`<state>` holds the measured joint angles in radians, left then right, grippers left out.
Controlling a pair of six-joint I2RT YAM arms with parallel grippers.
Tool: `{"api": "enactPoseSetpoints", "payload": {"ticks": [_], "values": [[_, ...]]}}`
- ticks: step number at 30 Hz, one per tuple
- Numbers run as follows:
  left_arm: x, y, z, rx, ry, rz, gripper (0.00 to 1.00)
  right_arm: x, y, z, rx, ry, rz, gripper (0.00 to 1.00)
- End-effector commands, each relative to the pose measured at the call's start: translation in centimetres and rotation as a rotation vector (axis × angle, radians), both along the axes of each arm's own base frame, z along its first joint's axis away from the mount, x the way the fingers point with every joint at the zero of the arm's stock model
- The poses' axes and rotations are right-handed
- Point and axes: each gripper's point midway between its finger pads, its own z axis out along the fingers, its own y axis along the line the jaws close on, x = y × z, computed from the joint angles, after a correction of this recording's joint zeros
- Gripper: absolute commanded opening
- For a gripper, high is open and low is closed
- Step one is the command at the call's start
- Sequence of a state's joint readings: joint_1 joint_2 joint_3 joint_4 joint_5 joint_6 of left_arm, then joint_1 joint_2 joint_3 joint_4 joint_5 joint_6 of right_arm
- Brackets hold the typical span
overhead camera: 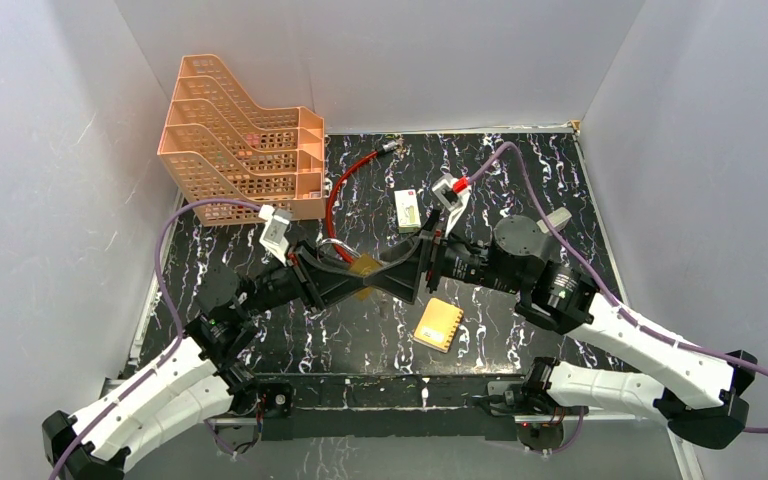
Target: Unlock with the key
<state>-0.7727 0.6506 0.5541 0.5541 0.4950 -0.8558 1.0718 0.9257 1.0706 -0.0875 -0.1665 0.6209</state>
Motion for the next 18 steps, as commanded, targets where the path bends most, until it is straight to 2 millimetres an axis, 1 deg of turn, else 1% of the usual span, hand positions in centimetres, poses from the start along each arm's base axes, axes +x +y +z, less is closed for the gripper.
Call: {"api": "enactPoseSetpoints", "payload": {"ticks": [1, 6, 10, 14, 15, 18], "values": [[-2.1, 1.7, 5.5, -0.158, -0.147, -0.019, 0.00, -1.0, -0.1, 3.8, 0.093, -0.079, 0.052, 0.88], [-3.0, 2.1, 6.8, -0.205, -0.173, -0.047, 0.00, -1.5, 0.6, 2.5, 0.073, -0.052, 0.097, 0.67], [-3.8, 2.3, 7.8, -0.238, -0.190, -0.088, 0.00, -1.8, 1.1, 2.9, 0.124, -0.037, 0.123, 0.53], [-4.2, 2.2, 8.1, -0.238, -0.188, -0.117, 0.00, -2.1, 1.1, 3.5, 0.164, -0.034, 0.133, 0.44], [-4.2, 2.1, 8.1, -0.237, -0.185, -0.121, 0.00, -2.1, 1.1, 3.5, 0.168, -0.035, 0.138, 0.38], [-4.1, 2.1, 8.1, -0.239, -0.182, -0.115, 0.00, -2.4, 1.2, 3.8, 0.175, -0.039, 0.153, 0.14]]}}
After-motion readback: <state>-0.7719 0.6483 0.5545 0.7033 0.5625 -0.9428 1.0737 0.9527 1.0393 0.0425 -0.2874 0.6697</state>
